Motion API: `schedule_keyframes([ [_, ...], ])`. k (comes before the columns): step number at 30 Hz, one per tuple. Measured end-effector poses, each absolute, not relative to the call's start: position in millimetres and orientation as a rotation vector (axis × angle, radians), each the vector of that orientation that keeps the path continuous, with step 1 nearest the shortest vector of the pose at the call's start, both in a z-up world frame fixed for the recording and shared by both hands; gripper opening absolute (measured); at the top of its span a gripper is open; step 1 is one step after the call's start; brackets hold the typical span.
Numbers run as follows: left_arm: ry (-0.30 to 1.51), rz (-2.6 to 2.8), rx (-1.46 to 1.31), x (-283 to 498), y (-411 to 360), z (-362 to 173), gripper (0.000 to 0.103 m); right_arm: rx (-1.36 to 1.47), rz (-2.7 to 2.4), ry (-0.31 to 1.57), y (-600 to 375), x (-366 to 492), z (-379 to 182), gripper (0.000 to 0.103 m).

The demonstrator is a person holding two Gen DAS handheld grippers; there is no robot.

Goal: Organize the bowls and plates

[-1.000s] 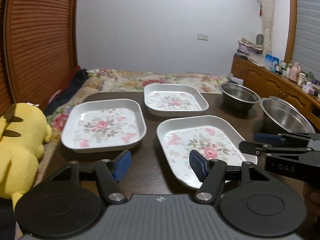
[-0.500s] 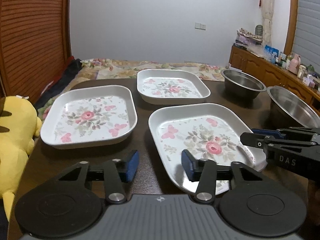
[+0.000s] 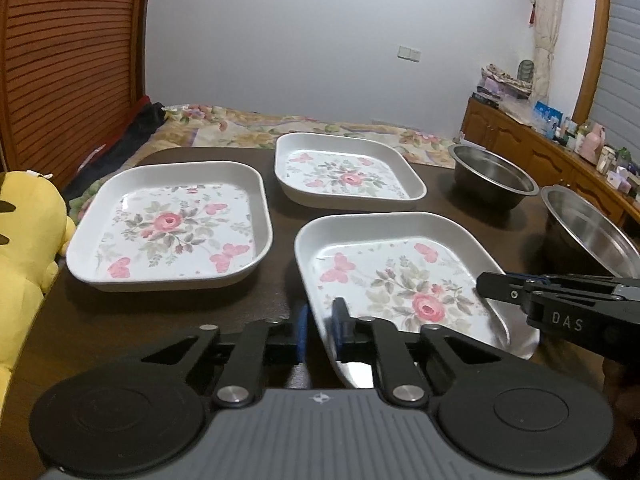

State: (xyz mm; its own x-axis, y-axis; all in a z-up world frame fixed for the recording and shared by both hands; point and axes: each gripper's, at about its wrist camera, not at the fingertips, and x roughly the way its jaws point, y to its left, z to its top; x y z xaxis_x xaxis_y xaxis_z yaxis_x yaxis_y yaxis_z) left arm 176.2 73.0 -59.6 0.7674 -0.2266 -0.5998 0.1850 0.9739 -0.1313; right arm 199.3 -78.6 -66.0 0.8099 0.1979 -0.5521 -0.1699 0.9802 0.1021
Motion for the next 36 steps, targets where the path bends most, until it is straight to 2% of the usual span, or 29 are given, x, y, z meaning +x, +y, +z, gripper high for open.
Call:
schedule_keyframes([
  [7,0.681,-0.203,-0.095,171,76,-55,0.012,0.099,0.231,0.601,-83,194,-66,0.007],
  [24,0.664,-0.276,-0.097,100,89,-40,0.015,0.179,0.344,0.626,-94,133,-61,0.008],
  [36,0.687,-0.266,-0.072,95,87,-49,0.015,0.196,0.356,0.63,-88,116,-64,0.01],
])
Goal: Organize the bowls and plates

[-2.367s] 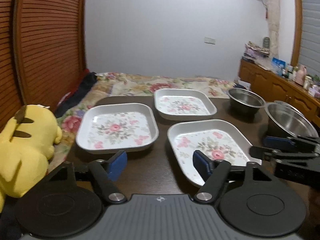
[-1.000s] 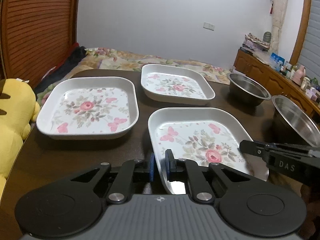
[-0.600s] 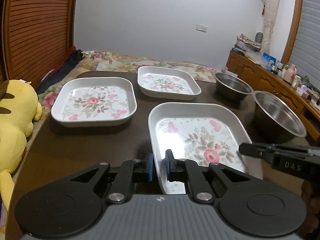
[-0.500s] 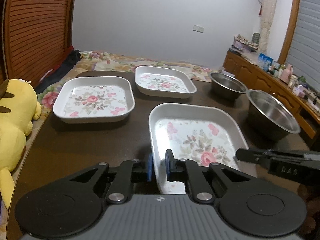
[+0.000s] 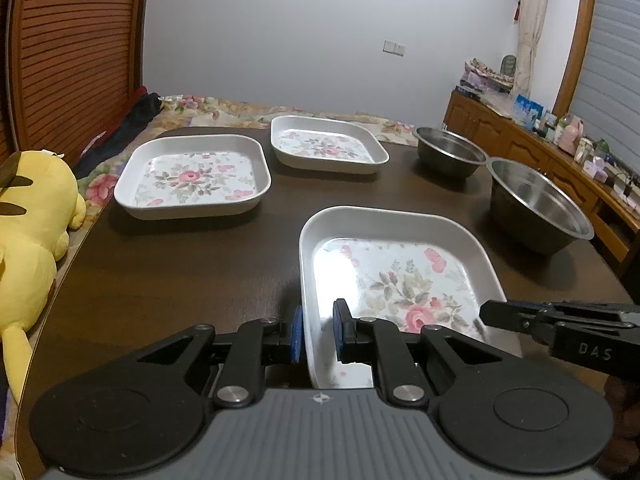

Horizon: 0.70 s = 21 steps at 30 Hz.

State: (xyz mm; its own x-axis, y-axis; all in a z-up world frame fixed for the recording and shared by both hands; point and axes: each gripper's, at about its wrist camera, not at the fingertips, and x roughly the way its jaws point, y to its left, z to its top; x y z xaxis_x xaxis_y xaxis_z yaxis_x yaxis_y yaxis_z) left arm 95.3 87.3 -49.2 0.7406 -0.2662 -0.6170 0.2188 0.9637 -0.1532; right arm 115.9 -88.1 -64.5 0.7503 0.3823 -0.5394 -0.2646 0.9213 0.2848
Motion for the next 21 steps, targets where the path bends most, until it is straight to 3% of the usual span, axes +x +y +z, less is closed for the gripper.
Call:
schedule_keyframes([
  [21,0.703,-0.249,-0.06,101.4,84.3,-58.5,0.015,0.151,0.33,0.599,-82.9,111.7,-72.6,0.013],
])
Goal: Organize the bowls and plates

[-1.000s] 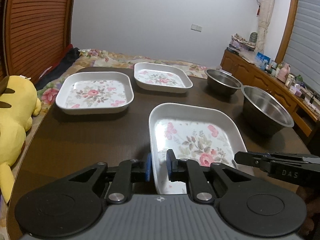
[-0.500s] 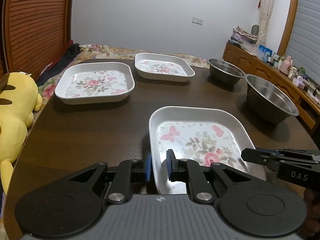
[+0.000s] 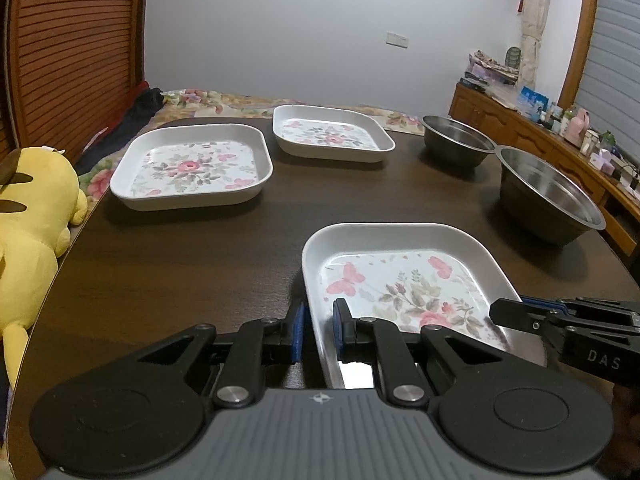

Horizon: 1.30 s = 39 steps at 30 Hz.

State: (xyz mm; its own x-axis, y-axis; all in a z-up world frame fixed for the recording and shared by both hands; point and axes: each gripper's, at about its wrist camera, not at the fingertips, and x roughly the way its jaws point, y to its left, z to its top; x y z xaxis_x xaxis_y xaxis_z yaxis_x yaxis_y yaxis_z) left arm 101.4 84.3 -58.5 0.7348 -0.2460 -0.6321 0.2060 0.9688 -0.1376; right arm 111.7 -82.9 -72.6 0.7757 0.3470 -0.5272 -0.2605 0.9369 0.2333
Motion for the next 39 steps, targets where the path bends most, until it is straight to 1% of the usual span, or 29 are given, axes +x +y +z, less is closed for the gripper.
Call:
schedule_keyframes([
  [5,0.693,-0.23,-0.054,102,87,-54,0.016,0.166,0.324,0.592,-88,111,-71,0.013],
  [7,0.683,-0.23,-0.059,102,88,-50,0.02,0.159,0.314,0.572,-90,110,-67,0.013],
  [9,0.666,-0.226,-0.057,102,89,-43,0.028,0.159,0.31,0.559,-94,110,-62,0.013],
  [10,0.656,-0.226,-0.055,101,90,-40,0.03,0.161,0.31,0.555,-95,110,-60,0.013],
  [12,0.637,-0.225,-0.056,101,92,-33,0.042,0.161,0.314,0.541,-98,111,-53,0.013],
  [13,0.627,-0.228,-0.055,102,93,-29,0.045,0.157,0.315,0.534,-99,111,-50,0.013],
  [14,0.619,-0.231,-0.054,102,95,-26,0.051,0.152,0.317,0.527,-100,113,-46,0.013],
  [15,0.609,-0.233,-0.052,104,96,-22,0.055,0.149,0.322,0.52,-100,114,-42,0.015],
  [16,0.598,-0.231,-0.049,105,98,-19,0.056,0.144,0.328,0.515,-100,117,-38,0.016],
  [17,0.59,-0.226,-0.047,107,100,-16,0.058,0.136,0.335,0.51,-99,120,-33,0.029],
  [18,0.583,-0.22,-0.046,110,104,-14,0.059,0.13,0.337,0.503,-98,123,-28,0.047],
  [19,0.577,-0.214,-0.047,112,108,-11,0.059,0.125,0.34,0.493,-97,127,-23,0.053],
  [20,0.573,-0.21,-0.045,116,112,-9,0.06,0.114,0.348,0.483,-94,131,-17,0.054],
  [27,0.553,-0.153,-0.018,149,150,-1,0.062,0.063,0.452,0.487,-61,166,12,0.054],
  [34,0.588,-0.117,-0.025,193,193,-15,0.061,0.071,0.538,0.576,-21,211,14,0.054],
  [36,0.605,-0.108,-0.033,207,203,-22,0.054,0.076,0.556,0.611,-8,224,11,0.054],
  [39,0.621,-0.107,-0.072,225,216,-29,0.047,0.065,0.553,0.659,6,243,2,0.053],
])
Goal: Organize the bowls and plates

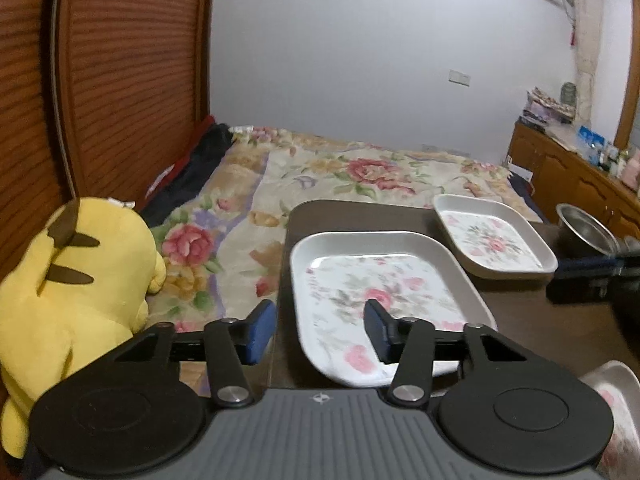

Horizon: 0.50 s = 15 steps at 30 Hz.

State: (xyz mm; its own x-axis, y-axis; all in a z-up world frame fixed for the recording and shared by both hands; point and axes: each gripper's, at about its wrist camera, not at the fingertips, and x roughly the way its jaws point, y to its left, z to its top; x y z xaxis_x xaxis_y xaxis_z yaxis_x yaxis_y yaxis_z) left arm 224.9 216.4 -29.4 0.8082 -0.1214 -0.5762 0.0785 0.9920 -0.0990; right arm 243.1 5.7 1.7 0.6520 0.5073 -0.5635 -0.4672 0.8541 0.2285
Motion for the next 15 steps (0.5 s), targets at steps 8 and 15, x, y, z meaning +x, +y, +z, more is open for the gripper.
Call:
schedule_keyframes([
  [8,0.654,-0.163,-0.114,254,229,-42,0.036,0.061,0.559,0.777,22,282,-15,0.048],
  [15,0.677,-0.19,-0.115,261,234,-51,0.022,0.077,0.574,0.833,35,301,-28,0.034],
])
